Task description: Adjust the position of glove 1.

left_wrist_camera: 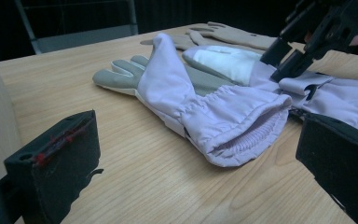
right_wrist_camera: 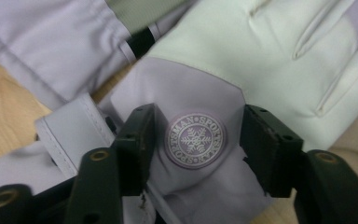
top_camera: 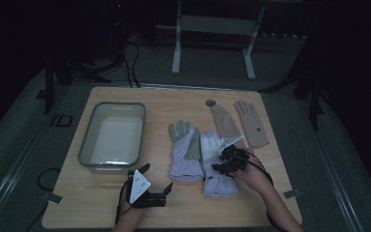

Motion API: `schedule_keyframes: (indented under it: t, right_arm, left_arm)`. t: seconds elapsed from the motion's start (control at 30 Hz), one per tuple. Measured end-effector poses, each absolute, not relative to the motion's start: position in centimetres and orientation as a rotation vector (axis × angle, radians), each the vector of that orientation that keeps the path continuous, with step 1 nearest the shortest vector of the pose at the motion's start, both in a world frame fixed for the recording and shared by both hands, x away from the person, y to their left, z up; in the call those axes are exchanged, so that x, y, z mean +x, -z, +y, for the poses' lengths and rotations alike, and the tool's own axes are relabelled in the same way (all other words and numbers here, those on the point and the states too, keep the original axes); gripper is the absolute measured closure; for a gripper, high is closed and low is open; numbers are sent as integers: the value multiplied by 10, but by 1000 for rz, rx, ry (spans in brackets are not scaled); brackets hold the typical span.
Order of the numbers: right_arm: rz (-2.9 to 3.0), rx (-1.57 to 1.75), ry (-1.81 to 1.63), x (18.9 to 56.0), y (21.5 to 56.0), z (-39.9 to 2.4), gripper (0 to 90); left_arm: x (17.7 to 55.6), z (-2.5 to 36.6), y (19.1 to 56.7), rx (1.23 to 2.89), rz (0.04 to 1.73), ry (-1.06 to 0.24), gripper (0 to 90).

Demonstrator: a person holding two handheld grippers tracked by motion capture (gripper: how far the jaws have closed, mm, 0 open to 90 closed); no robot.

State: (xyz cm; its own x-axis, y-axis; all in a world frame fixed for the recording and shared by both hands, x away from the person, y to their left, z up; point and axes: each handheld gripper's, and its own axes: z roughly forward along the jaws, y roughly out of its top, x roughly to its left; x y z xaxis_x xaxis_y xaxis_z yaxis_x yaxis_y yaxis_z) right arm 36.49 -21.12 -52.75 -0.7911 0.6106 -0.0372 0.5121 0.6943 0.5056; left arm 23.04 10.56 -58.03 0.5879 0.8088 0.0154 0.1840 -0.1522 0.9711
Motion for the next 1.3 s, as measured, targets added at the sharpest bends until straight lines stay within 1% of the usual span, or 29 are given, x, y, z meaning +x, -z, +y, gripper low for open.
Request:
schedule_keyframes:
  t: [0.1,0.3,0.5,0.67,0.87,1.3]
  right_arm:
    - [2712,948,-739,363,530,-213,602]
    - [2666,1000,-777,358,532,-214,650]
    - [2621,1039,-812,352,526,-218,716]
    - [2593,1066,-843,346,517,-224,746]
    - [2574,1075,-877,340,502,-231,752]
    - [2497,1019,-945,330,455,-233,754]
  left_arm:
    - [230,104,580,1677,826,-687,0]
    - [230,105,580,1672,829,-688,0]
    - [230,105,580,1672,831,-686,0]
    - [230,105,580,1666,834,-683,0]
    - [230,105,580,1668,835,-684,0]
    - [230,106,580,1666,836,-678,0]
